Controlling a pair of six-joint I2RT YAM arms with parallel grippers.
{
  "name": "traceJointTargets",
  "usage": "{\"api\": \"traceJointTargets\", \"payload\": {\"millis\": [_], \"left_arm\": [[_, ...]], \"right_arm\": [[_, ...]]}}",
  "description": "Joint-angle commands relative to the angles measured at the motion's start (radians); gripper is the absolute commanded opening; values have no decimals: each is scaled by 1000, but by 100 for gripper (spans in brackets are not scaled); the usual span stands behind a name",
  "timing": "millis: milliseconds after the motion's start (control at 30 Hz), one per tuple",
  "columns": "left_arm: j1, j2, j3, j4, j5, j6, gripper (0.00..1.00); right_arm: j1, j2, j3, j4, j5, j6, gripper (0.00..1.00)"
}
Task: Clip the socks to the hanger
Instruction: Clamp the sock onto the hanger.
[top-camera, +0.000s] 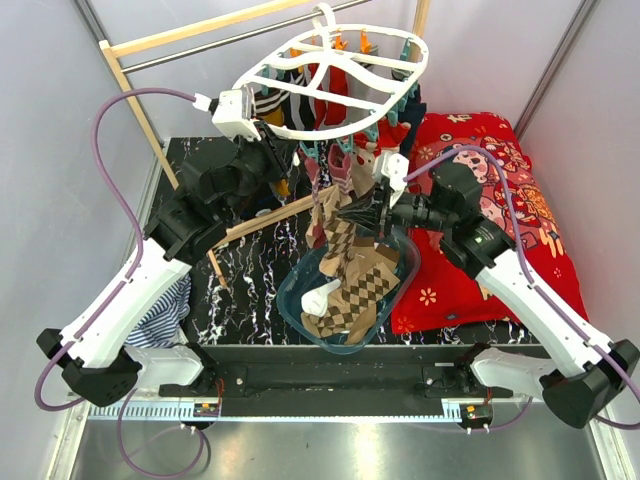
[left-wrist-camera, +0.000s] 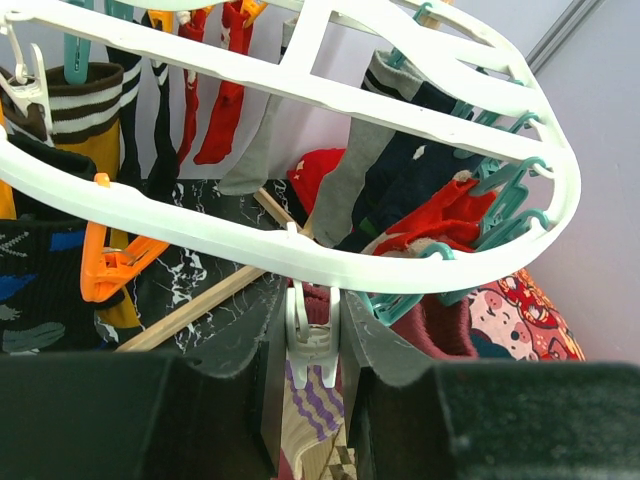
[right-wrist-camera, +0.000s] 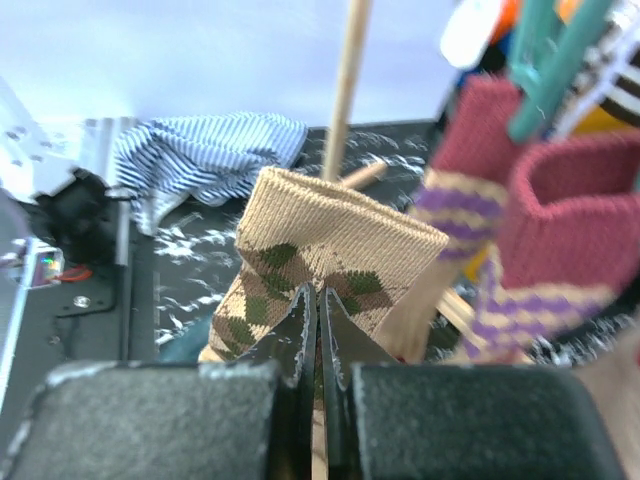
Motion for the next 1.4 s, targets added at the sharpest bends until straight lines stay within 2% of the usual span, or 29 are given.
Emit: {"api": "traceJointTargets", "payload": {"millis": [0,233,600,800,1367], "left_arm": [[-1,14,48,49,6,-16,1],[-1,28,37,51,18,-25,1],[-1,14,2,68,46,-44,1],[-1,-7,-20,69,37,-35,1],[-1,-23,-41,74,37,-24,1]], "right_arm": [[25,44,96,110,-131,54,0],[101,136,150,145,-134,21,0],[111,243,169,171,-26,-58,0],[111,253,182,166,68,-131,0],[110,282,227,159,137,-174,0]]}}
